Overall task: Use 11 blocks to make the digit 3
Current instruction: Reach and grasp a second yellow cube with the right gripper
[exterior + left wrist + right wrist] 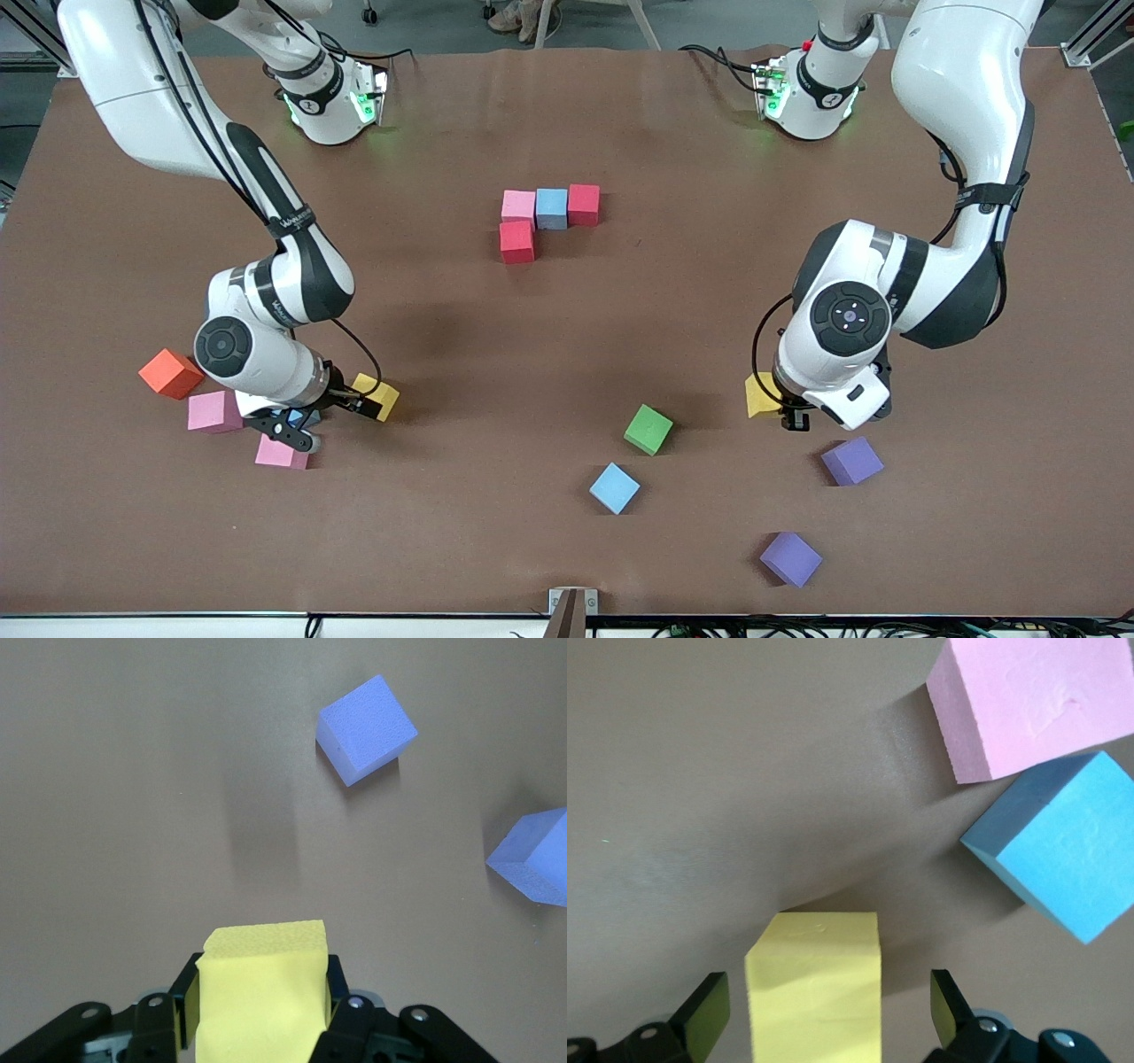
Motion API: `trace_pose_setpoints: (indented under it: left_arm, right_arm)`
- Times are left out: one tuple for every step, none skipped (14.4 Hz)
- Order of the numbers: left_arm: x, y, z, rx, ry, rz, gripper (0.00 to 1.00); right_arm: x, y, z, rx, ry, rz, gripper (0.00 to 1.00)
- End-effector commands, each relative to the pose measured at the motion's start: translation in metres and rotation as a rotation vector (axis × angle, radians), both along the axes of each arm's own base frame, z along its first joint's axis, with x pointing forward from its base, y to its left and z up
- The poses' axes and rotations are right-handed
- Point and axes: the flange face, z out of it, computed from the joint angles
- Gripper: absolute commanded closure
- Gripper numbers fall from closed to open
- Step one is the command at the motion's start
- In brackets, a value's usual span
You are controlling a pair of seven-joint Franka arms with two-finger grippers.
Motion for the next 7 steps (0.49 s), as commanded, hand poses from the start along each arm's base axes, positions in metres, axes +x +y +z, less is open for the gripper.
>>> trace_pose_setpoints:
  left_arm:
    - [-0.0025, -0.0007, 0.0076, 0.014, -0.019, 0.005, 0.78]
    - [-0.0021, 0.0003, 0.0076, 0.014, -0.019, 0.007, 0.78]
    - [-0.0021, 0.0003, 0.0076, 0.014, -0.019, 0.007, 0.78]
    - [-0.0021, 0.0003, 0.0076, 0.014, -0.019, 0.007, 0.78]
    - [-0.0021, 0.0003, 0.0076, 0.014, -0.019, 0.007, 0.78]
    - [-0.0021, 0.0003, 0.0076, 0.014, -0.019, 0.007, 0.78]
    - [-0.0021, 0.0003, 0.0076, 0.014, -0.019, 0.007, 0.78]
  right_arm:
    - [0.0026, 0.0015, -0.0009, -0.004, 0.003, 0.024, 0.00]
    - [0.0026, 0.0015, -0.0009, -0.006, 0.002, 0.025, 0.00]
    - [0.0028, 0.0027, -0.0011, -0.003, 0.001, 0.029, 0.00]
    - [0.0026, 0.0048, -0.0043, -0.002, 0.003, 0.032, 0.00]
    - [0.0030, 0.0049, -0.0046, 0.001, 0.002, 0.026, 0.00]
    - [0.0044, 0.0070, -0.0054, 0.003, 0.001, 0.026, 0.00]
    - [0.0033, 0.0110, -0.0065, 0.003, 0.003, 0.033, 0.00]
